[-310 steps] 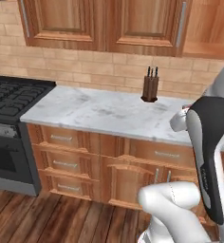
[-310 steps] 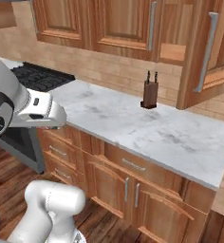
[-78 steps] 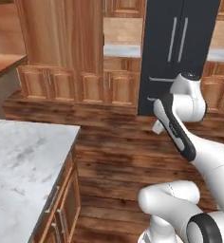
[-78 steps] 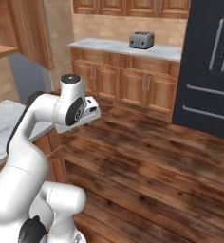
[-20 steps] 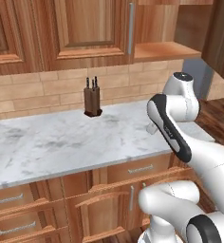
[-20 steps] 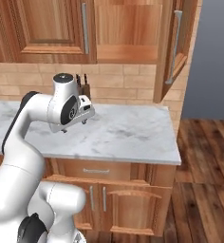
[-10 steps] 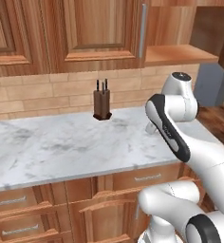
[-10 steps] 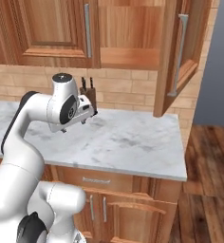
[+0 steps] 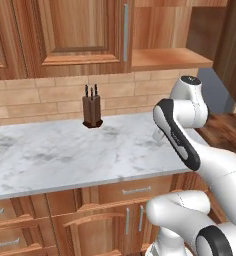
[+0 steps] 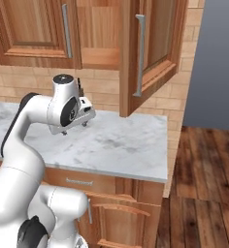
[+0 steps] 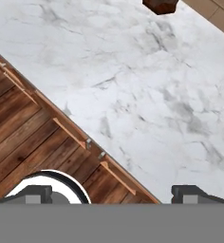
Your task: Open the cabinet. Pick the bar soap and place it next to the sink. Then close the cabinet.
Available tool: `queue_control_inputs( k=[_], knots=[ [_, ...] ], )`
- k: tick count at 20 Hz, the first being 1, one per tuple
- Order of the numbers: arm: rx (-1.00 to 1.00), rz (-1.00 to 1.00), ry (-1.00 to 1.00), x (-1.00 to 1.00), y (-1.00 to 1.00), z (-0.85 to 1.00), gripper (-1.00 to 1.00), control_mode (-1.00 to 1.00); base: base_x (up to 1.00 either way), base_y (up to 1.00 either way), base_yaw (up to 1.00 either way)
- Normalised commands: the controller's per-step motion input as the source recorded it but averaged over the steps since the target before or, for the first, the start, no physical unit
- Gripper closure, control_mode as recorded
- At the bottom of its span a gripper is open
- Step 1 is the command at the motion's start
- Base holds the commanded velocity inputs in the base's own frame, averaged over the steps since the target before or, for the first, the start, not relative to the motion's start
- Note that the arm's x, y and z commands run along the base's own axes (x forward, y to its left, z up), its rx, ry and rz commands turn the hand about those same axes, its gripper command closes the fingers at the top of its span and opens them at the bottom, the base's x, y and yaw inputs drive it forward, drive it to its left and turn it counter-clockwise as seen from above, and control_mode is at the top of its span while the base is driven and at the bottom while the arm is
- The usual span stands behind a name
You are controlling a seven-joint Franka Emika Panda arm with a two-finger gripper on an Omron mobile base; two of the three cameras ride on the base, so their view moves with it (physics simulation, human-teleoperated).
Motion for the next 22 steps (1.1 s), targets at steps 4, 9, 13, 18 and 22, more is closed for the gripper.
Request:
queue_control_inputs(
  k=[4, 9, 13, 18, 22],
  knots=[
    [0.00, 0.00, 0.00, 0.00, 0.00, 0.00, -1.00, 1.00, 0.01, -0.19, 0.00],
    [-0.01, 0.00, -0.01, -0.06, 0.00, 0.00, -1.00, -1.00, -0.01, 0.00, 0.01],
    [-0.15, 0.00, -0.23, -0.73, 0.22, 0.03, -1.00, -1.00, 0.00, 0.00, 0.00],
    [-0.12, -0.04, -0.37, -0.83, 0.05, 0.25, -1.00, -1.00, 0.00, 0.00, 0.00],
    [-0.03, -0.01, -0.44, -0.66, 0.00, 0.52, -1.00, -1.00, 0.00, 0.00, 0.00]
  ],
)
